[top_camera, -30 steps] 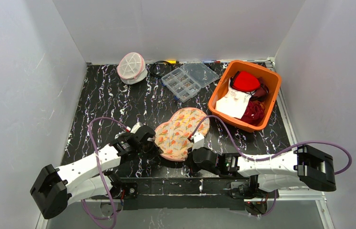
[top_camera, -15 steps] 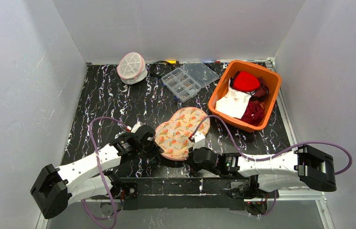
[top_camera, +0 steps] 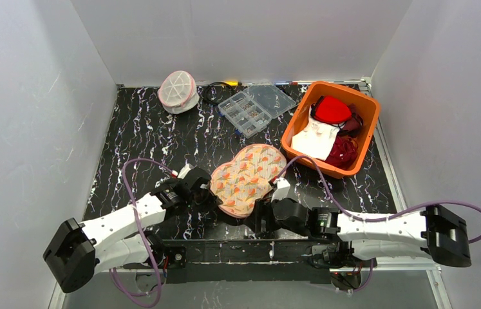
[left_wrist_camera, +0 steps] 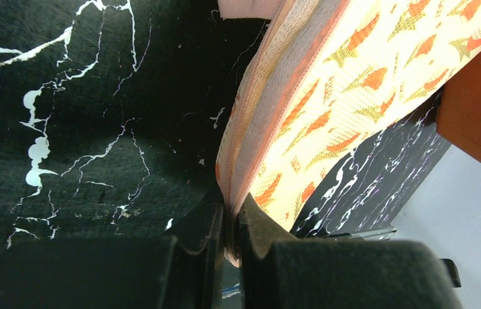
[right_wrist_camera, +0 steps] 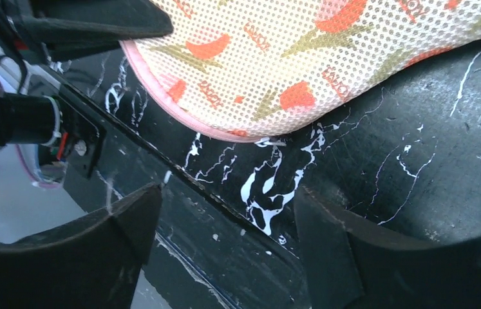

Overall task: Unzip the laundry bag and remove the bra
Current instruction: Unzip the laundry bag at the center of the board.

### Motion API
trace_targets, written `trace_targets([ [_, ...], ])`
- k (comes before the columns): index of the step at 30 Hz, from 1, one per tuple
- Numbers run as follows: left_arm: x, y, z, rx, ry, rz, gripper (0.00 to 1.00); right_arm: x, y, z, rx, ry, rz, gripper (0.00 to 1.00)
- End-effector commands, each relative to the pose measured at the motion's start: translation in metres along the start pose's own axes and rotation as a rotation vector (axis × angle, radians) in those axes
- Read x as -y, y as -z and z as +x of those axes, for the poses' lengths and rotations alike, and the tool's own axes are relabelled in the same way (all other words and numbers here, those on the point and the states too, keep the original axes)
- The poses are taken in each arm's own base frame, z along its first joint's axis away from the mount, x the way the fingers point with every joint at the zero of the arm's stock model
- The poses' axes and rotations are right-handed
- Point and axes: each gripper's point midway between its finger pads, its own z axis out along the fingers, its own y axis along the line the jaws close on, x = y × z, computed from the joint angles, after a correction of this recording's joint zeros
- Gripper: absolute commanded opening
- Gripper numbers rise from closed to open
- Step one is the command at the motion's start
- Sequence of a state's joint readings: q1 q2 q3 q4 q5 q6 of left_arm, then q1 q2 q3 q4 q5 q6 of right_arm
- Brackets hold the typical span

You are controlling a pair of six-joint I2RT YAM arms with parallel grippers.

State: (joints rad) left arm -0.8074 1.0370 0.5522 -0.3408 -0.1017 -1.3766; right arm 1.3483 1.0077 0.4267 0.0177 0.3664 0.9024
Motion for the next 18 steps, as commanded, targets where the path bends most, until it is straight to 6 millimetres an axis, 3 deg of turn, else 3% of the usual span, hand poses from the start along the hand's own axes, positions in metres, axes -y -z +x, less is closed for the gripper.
trace_targets([
  [1,-0.001,-0.005,-0.001,0.037,0.046,0.01,0.0,0.009,0.004,-0.015,0.091,-0.164,0.025,0.86],
  [5,0.0,-0.012,0.003,0.077,0.085,0.035,0.0,0.012,-0.003,-0.022,0.109,-0.333,-0.015,0.95],
  [9,0.003,-0.016,0.001,0.118,0.095,0.047,0.0,0.007,-0.012,-0.03,0.127,-0.488,-0.062,0.96],
  [11,0.007,-0.019,0.004,0.118,0.081,0.061,0.05,0.006,-0.016,-0.031,0.127,-0.526,-0.053,0.97],
  [14,0.007,-0.023,0.012,0.081,0.023,0.037,0.24,0.013,-0.021,-0.036,0.15,-0.538,-0.01,0.97],
  [18,-0.005,-0.015,0.018,0.051,-0.048,0.0,0.62,0.033,-0.021,-0.043,0.184,-0.511,0.07,0.97],
])
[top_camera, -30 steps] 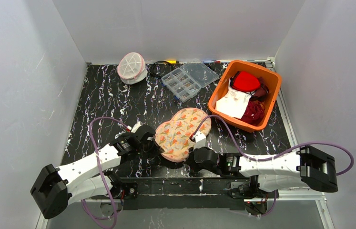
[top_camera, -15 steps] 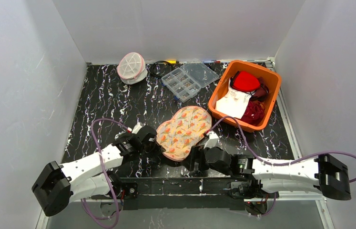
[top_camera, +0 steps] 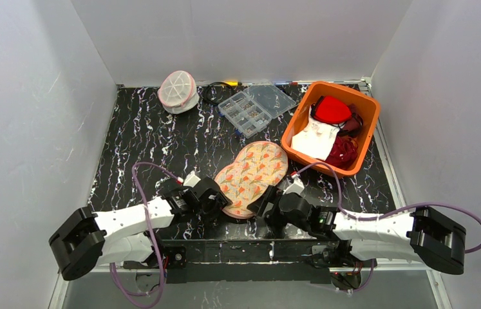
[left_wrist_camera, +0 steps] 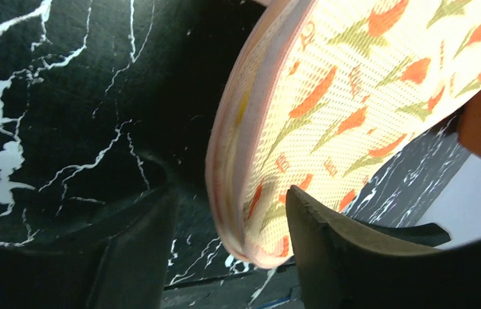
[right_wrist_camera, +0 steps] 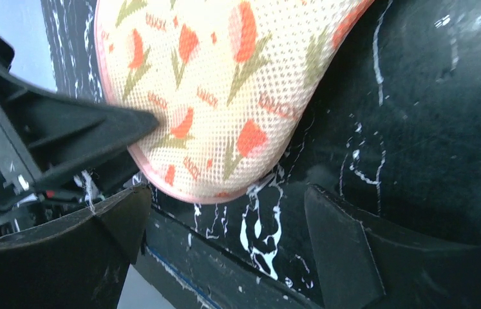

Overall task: Unzip the laundry bag and remove the bra
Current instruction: Unzip the laundry bag at the center of the board.

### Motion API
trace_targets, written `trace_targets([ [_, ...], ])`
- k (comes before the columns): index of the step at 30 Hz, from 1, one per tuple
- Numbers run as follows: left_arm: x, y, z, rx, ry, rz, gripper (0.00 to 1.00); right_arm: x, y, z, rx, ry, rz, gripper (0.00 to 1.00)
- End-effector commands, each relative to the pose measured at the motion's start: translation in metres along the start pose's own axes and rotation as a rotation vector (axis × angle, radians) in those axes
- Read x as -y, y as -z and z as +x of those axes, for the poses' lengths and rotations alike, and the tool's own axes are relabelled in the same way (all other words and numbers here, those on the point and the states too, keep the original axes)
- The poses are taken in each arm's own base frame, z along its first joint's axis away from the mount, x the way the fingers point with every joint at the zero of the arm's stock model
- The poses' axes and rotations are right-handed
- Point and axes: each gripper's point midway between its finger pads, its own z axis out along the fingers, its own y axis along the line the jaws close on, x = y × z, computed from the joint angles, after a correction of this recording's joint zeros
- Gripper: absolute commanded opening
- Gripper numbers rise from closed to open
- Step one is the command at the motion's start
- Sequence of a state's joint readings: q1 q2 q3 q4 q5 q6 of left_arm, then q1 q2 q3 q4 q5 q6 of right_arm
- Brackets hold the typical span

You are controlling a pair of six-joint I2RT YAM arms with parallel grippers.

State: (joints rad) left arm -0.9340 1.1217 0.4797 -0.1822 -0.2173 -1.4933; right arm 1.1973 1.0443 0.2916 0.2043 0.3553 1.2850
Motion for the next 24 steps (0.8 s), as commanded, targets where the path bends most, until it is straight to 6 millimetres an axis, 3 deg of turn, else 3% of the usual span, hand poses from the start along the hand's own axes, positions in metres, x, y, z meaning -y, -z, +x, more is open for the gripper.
trace_targets([
  [1,-0.006,0.013,-0.002,0.004,-0.076,-0.017,0.7,-0.01,-0.002,-0.029,0.097,-0.03,0.012,0.97],
  [3,-0.018,0.022,-0.001,-0.01,-0.12,-0.036,0.79,0.002,-0.002,-0.036,0.111,0.001,0.059,0.97],
  [7,-0.039,0.045,-0.004,-0.023,-0.2,-0.056,0.84,0.024,-0.008,-0.056,0.122,0.044,0.124,0.96],
  [10,-0.048,0.06,-0.012,0.003,-0.244,-0.034,0.84,0.025,-0.019,-0.067,0.089,0.082,0.122,0.95],
  [15,-0.04,0.08,-0.037,0.119,-0.336,0.038,0.84,0.023,-0.048,-0.074,0.023,0.179,0.135,0.89],
  [18,-0.037,0.088,-0.054,0.195,-0.411,0.008,0.83,0.017,-0.063,-0.075,-0.018,0.228,0.119,0.8],
  [24,-0.044,0.103,-0.084,0.299,-0.503,-0.147,0.83,0.027,-0.083,-0.07,-0.124,0.43,0.151,0.58],
])
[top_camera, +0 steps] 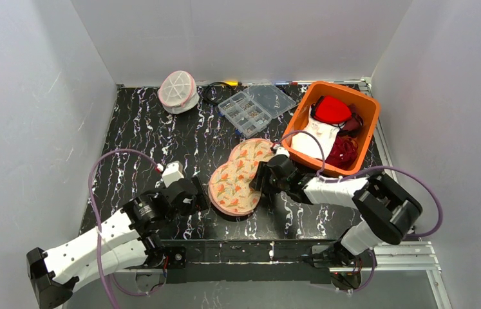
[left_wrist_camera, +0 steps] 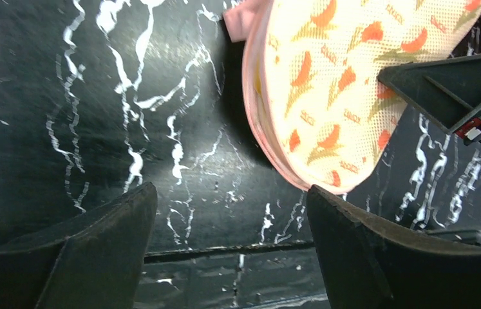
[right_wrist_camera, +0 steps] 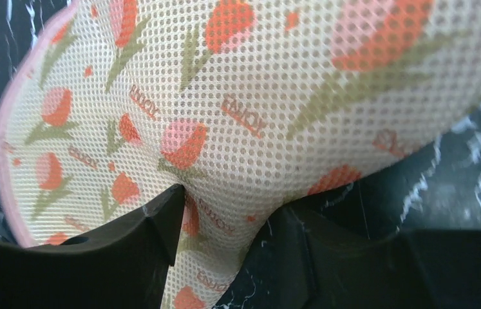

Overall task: Unzip the laundry bag and remove the bra
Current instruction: Unzip the laundry bag at the center of the board.

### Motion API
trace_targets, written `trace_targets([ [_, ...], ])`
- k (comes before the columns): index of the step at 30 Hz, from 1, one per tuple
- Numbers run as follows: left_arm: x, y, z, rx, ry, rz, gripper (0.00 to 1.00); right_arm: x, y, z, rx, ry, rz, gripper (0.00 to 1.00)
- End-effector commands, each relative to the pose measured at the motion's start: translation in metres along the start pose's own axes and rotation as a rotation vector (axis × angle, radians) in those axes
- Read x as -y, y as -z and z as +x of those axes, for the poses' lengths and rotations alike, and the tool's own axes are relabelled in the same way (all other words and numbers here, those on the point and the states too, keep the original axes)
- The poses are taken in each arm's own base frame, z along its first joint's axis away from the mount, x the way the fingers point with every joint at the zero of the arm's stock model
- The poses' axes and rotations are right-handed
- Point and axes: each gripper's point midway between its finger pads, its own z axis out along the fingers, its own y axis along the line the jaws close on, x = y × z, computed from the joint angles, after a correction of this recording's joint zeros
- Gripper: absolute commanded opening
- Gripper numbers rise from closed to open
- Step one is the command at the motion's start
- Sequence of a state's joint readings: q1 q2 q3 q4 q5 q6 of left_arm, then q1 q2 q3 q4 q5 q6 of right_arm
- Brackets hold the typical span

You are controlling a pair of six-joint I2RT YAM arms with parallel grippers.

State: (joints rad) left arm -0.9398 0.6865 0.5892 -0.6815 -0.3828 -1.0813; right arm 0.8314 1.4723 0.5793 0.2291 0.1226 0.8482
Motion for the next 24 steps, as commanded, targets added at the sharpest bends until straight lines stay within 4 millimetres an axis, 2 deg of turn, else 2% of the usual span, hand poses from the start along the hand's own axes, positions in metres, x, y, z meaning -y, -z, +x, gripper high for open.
trace_targets([
  [1,-0.026,0.011,-0.031,0.11,-0.126,-0.163,0.83,0.002,-0.013,0.011,-0.118,0.258,-0.01,0.57],
  [4,-0.021,0.008,-0.035,0.129,-0.125,-0.14,0.84,0.008,-0.019,0.023,-0.221,0.404,-0.011,0.55],
  [8,-0.015,-0.001,-0.032,0.11,-0.125,-0.091,0.89,0.009,-0.018,0.039,-0.331,0.533,-0.06,0.57],
  [11,-0.009,-0.011,-0.025,0.046,-0.135,-0.061,0.93,0.01,-0.01,0.055,-0.434,0.638,-0.081,0.63],
  [14,0.0,-0.02,-0.018,-0.008,-0.137,-0.013,0.95,0.006,-0.004,0.059,-0.47,0.732,-0.076,0.74],
  [18,0.007,-0.027,-0.011,-0.039,-0.112,0.036,0.95,-0.002,0.003,0.039,-0.376,0.707,-0.014,0.88],
  [24,0.009,-0.027,-0.015,-0.017,-0.095,0.055,0.95,-0.023,0.038,-0.003,-0.173,0.577,0.023,0.95],
])
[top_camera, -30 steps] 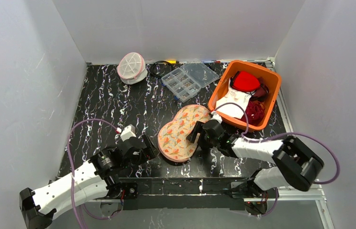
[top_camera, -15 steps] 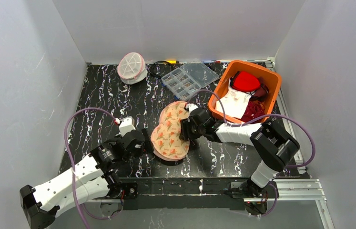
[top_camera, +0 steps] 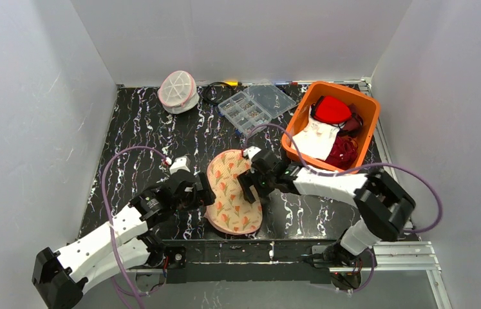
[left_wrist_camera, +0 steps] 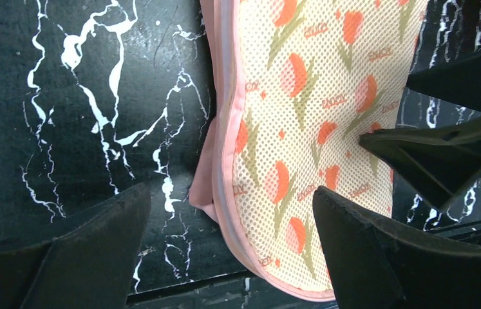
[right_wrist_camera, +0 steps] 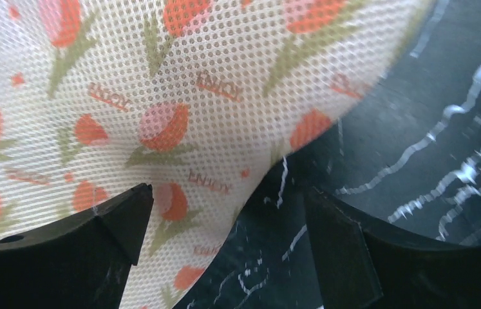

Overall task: Unzip the laundry bag and remove the bra
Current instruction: Unzip the laundry bag at the center of the board.

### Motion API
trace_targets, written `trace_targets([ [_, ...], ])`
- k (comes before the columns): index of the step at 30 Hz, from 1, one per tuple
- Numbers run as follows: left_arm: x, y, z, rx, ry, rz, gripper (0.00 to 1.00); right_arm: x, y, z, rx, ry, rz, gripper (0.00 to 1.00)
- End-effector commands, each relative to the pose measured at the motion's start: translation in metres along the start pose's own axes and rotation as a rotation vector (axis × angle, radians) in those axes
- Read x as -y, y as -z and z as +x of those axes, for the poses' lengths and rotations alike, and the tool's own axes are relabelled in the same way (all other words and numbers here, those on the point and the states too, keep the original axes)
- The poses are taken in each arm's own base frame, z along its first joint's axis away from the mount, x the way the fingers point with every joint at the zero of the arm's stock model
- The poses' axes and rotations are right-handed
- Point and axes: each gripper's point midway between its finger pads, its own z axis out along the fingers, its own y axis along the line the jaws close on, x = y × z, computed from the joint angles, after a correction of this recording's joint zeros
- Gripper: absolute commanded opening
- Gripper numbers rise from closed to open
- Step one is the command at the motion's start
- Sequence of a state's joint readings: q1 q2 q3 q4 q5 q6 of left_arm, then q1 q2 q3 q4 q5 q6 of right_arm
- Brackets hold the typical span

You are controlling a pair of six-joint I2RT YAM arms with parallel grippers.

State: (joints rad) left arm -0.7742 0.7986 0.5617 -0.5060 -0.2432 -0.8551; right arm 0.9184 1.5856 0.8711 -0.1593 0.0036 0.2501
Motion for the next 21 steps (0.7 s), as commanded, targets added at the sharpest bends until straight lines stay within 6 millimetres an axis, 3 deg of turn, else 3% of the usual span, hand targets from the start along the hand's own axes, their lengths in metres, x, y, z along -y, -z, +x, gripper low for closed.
trace_targets([
  [1,0.005,0.001,-0.006,0.015,-0.006,0.033,0.95,0.01,0.046,-0.017,0.101,-0.11,0.089,0.96],
  [6,0.002,-0.012,0.002,-0.033,-0.019,0.023,0.94,0.003,0.079,-0.009,0.177,-0.211,0.042,0.97],
  [13,0.013,-0.039,0.014,-0.086,0.018,0.057,0.82,-0.021,0.085,0.025,0.275,-0.458,-0.172,0.9],
  [17,0.018,-0.054,0.02,-0.118,0.052,0.053,0.6,-0.027,0.09,0.029,0.351,-0.506,-0.264,0.88],
  [21,0.017,-0.068,0.032,-0.14,0.113,0.05,0.29,-0.028,0.094,0.033,0.366,-0.5,-0.281,0.87],
])
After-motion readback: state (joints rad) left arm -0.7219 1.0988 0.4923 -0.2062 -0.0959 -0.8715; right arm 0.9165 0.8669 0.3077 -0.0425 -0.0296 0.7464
